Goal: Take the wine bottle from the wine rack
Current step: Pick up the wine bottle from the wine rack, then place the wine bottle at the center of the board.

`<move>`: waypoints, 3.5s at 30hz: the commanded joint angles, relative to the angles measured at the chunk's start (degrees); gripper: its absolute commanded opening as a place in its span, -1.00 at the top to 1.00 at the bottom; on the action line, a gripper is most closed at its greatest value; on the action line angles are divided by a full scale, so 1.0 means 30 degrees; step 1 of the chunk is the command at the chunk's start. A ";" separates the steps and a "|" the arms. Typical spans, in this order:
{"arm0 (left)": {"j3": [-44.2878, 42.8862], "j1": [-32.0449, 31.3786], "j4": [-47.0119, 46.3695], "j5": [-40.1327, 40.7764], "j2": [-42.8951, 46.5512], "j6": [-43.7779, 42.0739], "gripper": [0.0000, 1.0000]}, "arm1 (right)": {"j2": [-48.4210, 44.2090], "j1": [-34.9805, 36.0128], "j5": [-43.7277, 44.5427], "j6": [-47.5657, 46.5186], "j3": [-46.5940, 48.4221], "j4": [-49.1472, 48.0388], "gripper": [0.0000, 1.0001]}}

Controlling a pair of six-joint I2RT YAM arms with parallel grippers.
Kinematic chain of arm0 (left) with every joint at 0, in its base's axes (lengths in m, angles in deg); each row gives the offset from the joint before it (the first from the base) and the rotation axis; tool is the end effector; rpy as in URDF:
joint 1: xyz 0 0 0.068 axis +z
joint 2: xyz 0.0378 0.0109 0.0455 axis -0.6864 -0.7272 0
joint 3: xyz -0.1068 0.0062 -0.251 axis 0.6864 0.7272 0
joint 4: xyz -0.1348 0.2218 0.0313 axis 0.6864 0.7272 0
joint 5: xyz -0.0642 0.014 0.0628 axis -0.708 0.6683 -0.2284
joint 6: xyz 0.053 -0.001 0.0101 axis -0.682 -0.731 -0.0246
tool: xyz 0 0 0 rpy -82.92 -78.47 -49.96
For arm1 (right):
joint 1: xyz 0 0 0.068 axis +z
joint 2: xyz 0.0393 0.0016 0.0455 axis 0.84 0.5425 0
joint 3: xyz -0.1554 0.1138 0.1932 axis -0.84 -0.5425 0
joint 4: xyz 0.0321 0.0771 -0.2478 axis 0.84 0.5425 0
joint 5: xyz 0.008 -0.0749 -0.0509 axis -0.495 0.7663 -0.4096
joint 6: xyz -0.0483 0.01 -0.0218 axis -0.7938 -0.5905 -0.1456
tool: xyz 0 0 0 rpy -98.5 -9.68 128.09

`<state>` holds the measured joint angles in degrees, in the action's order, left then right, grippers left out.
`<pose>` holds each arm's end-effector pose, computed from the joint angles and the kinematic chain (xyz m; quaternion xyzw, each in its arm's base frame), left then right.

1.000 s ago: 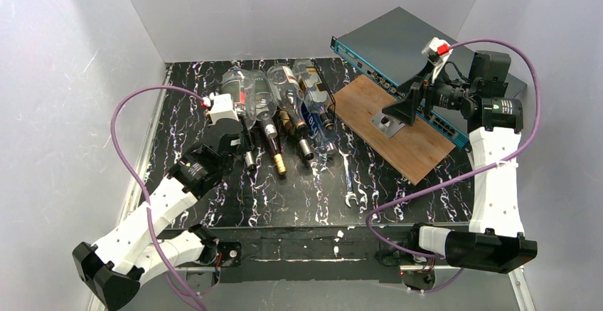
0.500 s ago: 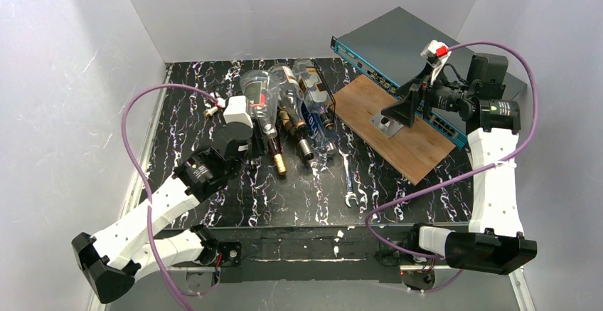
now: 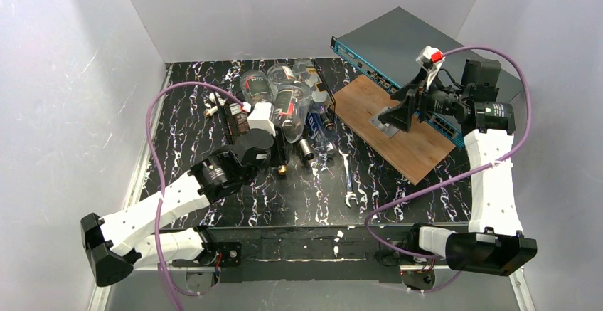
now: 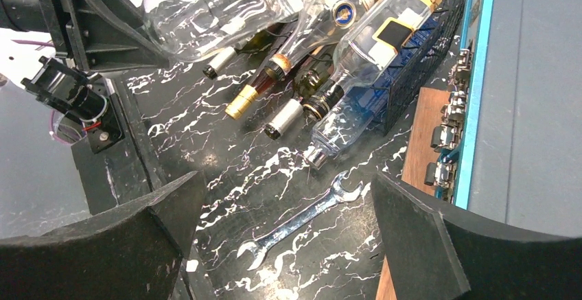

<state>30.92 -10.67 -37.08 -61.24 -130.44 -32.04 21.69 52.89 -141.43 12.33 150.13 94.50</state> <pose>0.1471 -0.1748 0.3510 0.0126 0.8122 -0.2388 0.5322 0.2271 0.0142 0.4282 -0.3581 0.7081 0.3348 0.5083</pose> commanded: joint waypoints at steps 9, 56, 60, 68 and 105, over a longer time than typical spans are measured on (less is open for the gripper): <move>-0.1882 -0.2241 -0.5282 0.0528 0.0044 0.1242 1.00 | -0.0699 0.0784 -0.0798 -0.2230 -0.0652 0.0549 -1.00; -0.1230 -0.5343 0.1649 -0.4858 -0.2219 0.8327 1.00 | -0.2091 0.3548 -0.1077 -1.0928 -0.3937 0.5712 -1.00; -0.1622 -0.5343 0.2377 -0.5439 -0.2408 0.8965 1.00 | -0.1830 0.4465 -0.1265 -1.3878 -0.4731 0.6727 -1.00; -0.3144 -0.5343 0.4674 -0.6407 -0.3058 0.9907 1.00 | -0.0673 0.7611 0.0356 -1.9271 -0.5681 0.7773 -1.00; -0.2751 -0.2987 0.4869 -1.1550 -0.3974 1.3521 1.00 | 0.1016 1.3770 0.3525 -1.2813 -1.2847 -0.9475 -1.00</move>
<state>23.11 -20.16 -14.00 -92.69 -146.35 7.13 24.02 92.74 -131.86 -28.56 112.84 71.50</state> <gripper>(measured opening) 0.353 1.000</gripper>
